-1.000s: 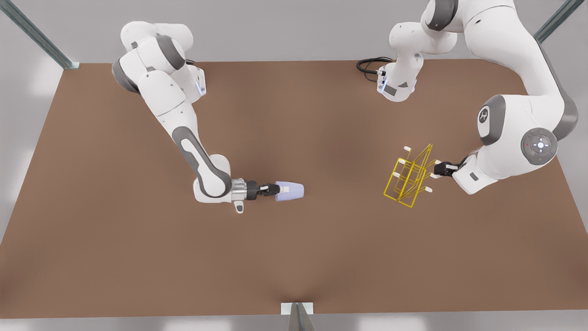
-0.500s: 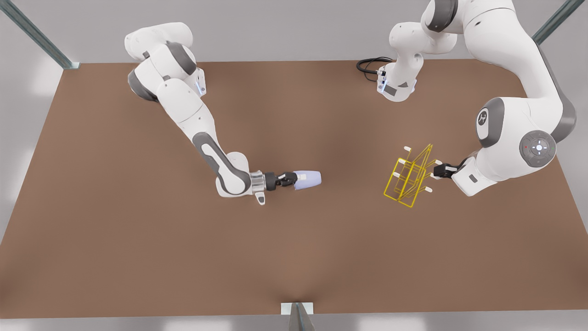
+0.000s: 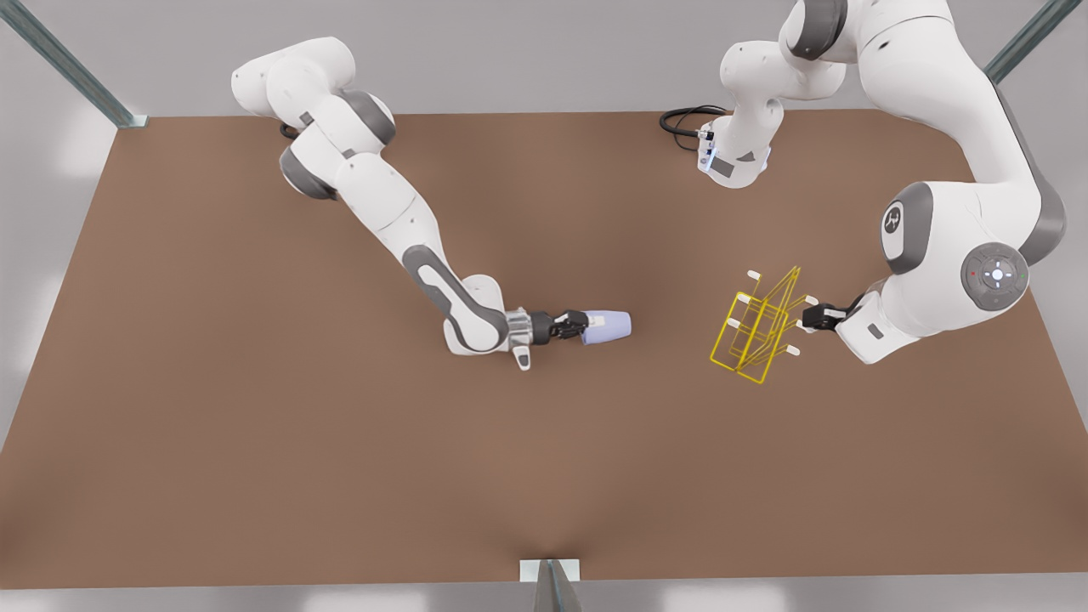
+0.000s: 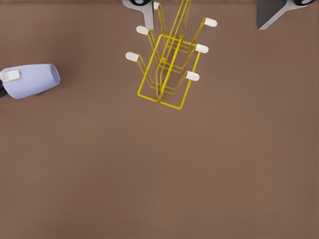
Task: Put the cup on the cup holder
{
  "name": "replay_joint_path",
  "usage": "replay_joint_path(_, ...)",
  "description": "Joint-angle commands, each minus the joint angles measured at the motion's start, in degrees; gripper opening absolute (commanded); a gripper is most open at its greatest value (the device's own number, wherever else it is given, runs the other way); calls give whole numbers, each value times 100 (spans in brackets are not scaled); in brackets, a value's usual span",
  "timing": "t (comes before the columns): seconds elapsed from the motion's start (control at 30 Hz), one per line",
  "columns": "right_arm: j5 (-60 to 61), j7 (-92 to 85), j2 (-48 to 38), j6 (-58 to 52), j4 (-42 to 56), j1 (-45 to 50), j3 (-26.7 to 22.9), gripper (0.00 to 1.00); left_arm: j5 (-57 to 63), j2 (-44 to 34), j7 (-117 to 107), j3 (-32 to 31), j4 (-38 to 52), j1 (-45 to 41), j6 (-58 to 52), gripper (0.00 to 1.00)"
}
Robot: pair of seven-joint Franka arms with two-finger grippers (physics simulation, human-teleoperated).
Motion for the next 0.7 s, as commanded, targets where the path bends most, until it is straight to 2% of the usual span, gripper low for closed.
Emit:
replay_joint_path(0.0,60,-330,5,82,15,14,2,21,3,2,39,0,10,0,6,100)
replay_joint_path(0.07,60,-330,101,187,173,84,2,25,3,2,39,0,2,0,23,100)
replay_joint_path(0.1,60,-303,92,187,182,84,-7,47,3,2,39,0,2,0,23,100)
replay_joint_path(0.13,60,-303,93,187,173,75,-7,58,3,2,39,0,2,0,23,100)
replay_joint_path(0.17,60,-303,92,187,173,75,-7,73,3,2,39,0,2,0,23,100)
replay_joint_path(0.2,60,-303,92,187,165,67,-7,76,3,2,39,0,2,0,32,100)
replay_joint_path(0.67,-19,-576,-118,108,-169,-250,-33,78,3,11,-57,0,28,-17,32,100)
